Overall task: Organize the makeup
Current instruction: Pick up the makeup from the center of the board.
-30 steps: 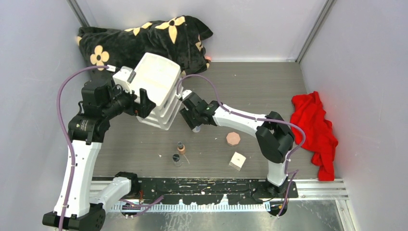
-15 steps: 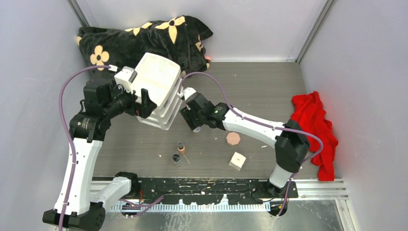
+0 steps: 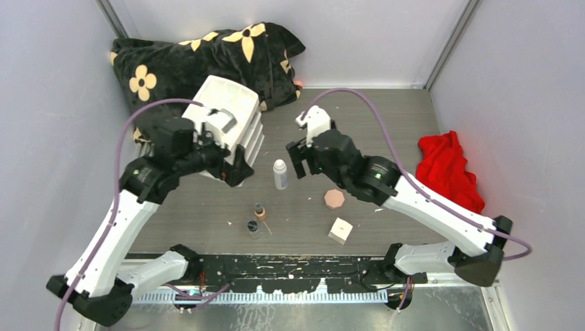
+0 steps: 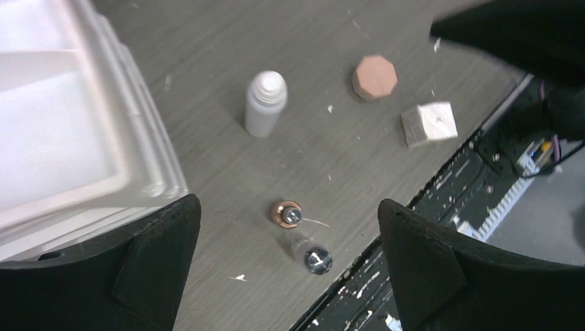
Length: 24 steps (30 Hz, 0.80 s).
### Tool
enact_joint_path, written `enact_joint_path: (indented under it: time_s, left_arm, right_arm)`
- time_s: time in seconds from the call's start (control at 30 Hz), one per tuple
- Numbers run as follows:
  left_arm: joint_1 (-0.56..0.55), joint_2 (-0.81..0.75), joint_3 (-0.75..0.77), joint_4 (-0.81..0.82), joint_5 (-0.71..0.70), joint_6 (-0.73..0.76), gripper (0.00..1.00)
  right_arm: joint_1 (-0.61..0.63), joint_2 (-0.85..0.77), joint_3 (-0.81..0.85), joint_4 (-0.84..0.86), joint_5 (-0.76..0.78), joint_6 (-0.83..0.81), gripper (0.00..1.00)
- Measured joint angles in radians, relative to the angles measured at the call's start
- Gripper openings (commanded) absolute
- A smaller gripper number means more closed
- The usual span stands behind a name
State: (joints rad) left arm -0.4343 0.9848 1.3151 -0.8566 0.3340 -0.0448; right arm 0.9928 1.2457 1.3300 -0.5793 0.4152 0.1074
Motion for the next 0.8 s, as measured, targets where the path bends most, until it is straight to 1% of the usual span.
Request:
enact_joint_path:
  time_s: [0.03,0.1,0.17,0.3,0.4,0.5,0.6,0.8]
  left_arm:
    - [-0.054,0.014,-0.016,0.013,-0.016,-0.006,1.00]
    - [-0.126,0.045,-0.039,0.028,-0.048,-0.016,0.98]
    - [-0.173,0.085,-0.070,0.056,-0.067,-0.027,0.94]
    - [-0.182,0.105,-0.172,0.140,-0.108,-0.045,0.91]
    - [-0.198,0.116,-0.262,0.227,-0.154,-0.059,0.93]
    - [-0.223,0.148,-0.320,0.308,-0.187,-0.062,0.93]
    - [-0.239,0.175,-0.346,0.381,-0.207,-0.060,0.93]
    - [-0.246,0.240,-0.346,0.513,-0.218,-0.056,0.92]
  right_arm:
    - [0.000,-0.034,-0.008,0.000,0.033,-0.004,0.88]
    - [-0.002,-0.077,-0.021,-0.003,0.084,-0.010,0.88]
    - [-0.002,-0.095,-0.027,-0.012,0.122,-0.015,0.88]
    - [-0.002,-0.089,-0.050,-0.036,0.163,-0.020,0.88]
    - [-0.002,-0.085,-0.071,-0.056,0.176,-0.022,0.89]
    - [-0.005,-0.085,-0.074,-0.061,0.186,-0.022,0.89]
    - [-0.008,-0.085,-0.074,-0.061,0.194,-0.023,0.89]
    - [-0.021,-0.086,-0.087,-0.063,0.201,-0.023,0.89]
